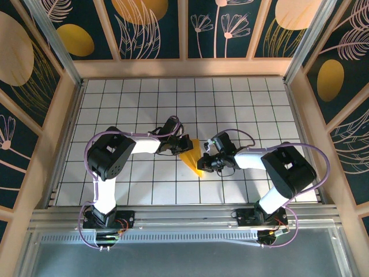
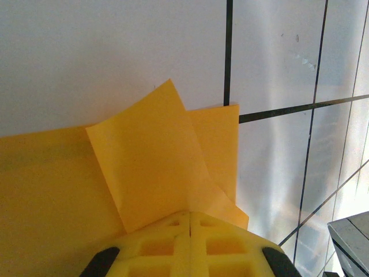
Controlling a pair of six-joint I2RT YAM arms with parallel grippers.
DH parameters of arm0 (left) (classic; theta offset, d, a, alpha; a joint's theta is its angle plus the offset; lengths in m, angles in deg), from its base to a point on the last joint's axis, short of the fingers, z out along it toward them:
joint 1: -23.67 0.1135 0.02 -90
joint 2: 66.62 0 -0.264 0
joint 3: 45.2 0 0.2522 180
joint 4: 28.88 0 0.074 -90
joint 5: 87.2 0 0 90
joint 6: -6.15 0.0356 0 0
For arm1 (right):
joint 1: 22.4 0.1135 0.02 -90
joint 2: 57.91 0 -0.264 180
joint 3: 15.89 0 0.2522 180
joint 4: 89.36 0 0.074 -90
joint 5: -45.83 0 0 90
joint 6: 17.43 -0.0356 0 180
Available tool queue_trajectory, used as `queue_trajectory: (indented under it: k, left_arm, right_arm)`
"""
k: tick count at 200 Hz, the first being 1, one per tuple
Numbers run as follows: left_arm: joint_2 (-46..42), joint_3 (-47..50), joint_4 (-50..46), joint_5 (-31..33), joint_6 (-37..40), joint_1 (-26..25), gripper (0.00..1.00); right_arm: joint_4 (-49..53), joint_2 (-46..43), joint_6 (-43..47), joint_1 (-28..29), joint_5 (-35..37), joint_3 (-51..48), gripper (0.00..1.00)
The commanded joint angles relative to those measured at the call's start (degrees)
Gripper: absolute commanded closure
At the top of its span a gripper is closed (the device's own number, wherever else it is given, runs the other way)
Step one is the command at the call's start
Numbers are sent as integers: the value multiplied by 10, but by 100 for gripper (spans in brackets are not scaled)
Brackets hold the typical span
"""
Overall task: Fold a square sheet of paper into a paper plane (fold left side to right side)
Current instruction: Fourth fold the wing at the center of the table.
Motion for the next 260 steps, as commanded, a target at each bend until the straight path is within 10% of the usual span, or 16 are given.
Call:
queue_trajectory:
  k: [1,83,167,260]
  left_arm:
    - [28,8,-60,45,0,1,100]
    - [-52,-50,-51,36,53,27,89]
    - [-94,108,177,-70,-38,-9,100]
    - [-30,88,161,-68,-38,-18,100]
  right_arm:
    - [32,16,16,-3,11,-13,100]
    - [80,35,22,-3,52,-12,100]
    - [110,43,22,2,93,-1,100]
    - [124,56,19,10,108,6,100]
